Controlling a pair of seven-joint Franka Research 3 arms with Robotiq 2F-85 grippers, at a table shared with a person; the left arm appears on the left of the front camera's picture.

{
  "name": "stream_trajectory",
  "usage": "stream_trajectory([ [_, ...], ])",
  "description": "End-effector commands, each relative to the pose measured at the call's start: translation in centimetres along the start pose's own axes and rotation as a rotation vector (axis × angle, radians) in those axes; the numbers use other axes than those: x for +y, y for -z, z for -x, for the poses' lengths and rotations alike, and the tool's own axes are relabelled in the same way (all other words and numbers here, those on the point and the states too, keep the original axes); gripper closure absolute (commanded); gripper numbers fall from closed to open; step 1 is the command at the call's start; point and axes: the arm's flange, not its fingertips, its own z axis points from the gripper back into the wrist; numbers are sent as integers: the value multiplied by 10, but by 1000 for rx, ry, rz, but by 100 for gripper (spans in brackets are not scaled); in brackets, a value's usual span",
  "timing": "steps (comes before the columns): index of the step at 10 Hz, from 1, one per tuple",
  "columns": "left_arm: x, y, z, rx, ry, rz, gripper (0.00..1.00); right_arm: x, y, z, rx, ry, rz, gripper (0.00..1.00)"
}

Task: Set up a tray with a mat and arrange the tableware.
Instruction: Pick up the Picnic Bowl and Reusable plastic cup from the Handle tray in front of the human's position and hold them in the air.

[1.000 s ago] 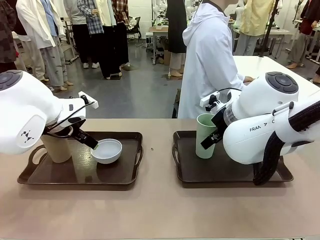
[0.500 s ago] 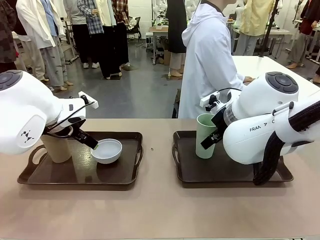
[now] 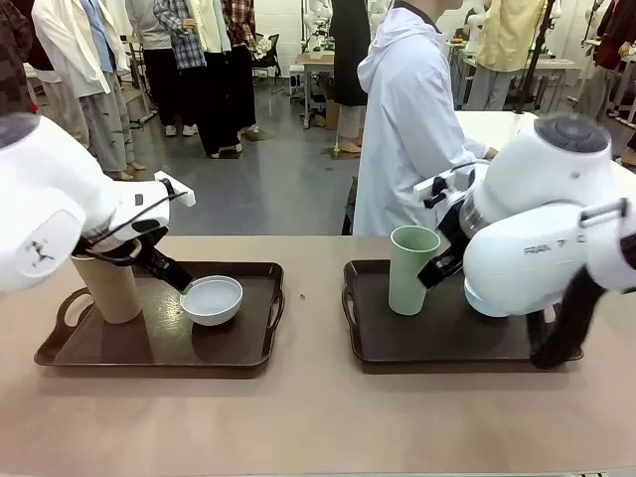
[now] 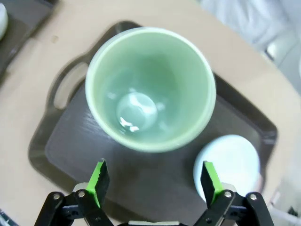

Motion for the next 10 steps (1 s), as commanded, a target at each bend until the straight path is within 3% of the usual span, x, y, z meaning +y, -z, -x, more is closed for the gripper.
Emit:
stream_trajectory([
  [1,-18,-48,6,75,-11,39,0,16,-50,48,73,83,96,0],
  [3,-29,-69,21,194,-14,87,0,20,-68,79,133,141,72,0],
  [6,-43,-98,45,204,-64,62,0,26,-71,117,180,216,23,0],
  [8,-25,-103,49,148,-156,53,0,-2,-63,127,168,233,-67,0],
  [10,16,-108,53,109,-283,154,0,-56,-61,143,119,340,-203,0],
])
